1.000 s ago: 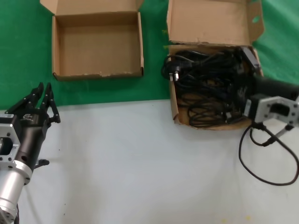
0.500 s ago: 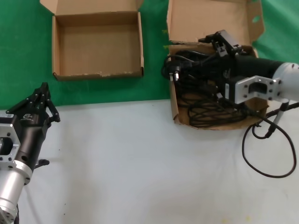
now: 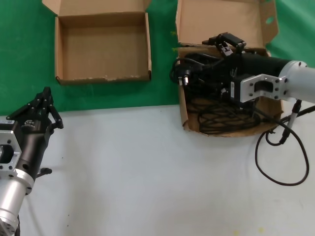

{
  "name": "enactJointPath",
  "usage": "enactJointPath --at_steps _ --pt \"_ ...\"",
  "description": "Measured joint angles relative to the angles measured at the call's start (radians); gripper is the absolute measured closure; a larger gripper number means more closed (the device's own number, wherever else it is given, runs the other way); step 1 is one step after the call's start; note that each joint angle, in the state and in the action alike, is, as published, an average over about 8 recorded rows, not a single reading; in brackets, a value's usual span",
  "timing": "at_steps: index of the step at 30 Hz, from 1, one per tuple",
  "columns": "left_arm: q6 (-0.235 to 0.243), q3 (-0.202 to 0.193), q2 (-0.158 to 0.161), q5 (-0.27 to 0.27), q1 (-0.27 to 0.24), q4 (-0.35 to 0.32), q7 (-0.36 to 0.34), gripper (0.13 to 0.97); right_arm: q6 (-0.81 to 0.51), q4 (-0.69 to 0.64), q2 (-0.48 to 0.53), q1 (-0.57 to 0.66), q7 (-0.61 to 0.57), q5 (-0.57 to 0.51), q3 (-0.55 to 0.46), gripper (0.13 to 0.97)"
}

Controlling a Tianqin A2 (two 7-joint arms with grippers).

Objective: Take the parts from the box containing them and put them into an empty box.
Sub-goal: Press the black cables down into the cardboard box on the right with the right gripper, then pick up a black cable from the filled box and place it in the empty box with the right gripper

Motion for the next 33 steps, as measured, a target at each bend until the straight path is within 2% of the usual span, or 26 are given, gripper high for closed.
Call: enactJointPath --at_steps 7,8,16,20,28,33 --pt "0.000 0.000 0.000 0.000 0.000 0.000 0.000 0.952 0.000 -0.024 -0.006 0.016 0.015 -0.012 -0.009 0.475" --pt "0.000 0.000 0.000 0.000 0.000 0.000 0.000 0.952 0.000 -0.028 -0.007 0.018 0.016 -0.014 -0.010 0.475" --pt "0.000 0.000 0.000 0.000 0.000 0.000 0.000 0.952 -0.003 -0.064 -0.016 0.036 0.020 -0.014 -0.018 0.686" --pt "0.000 0.000 0.000 0.000 0.000 0.000 0.000 0.952 -0.003 -0.083 -0.022 0.044 0.017 -0.013 -0.022 0.686" --pt "0.000 0.000 0.000 0.000 0.000 0.000 0.000 0.952 -0.002 -0.101 -0.031 0.051 0.015 -0.011 -0.029 0.837" --pt "0.000 0.000 0.000 0.000 0.000 0.000 0.000 0.952 -0.005 -0.071 -0.021 0.049 0.034 -0.020 -0.027 0.862"
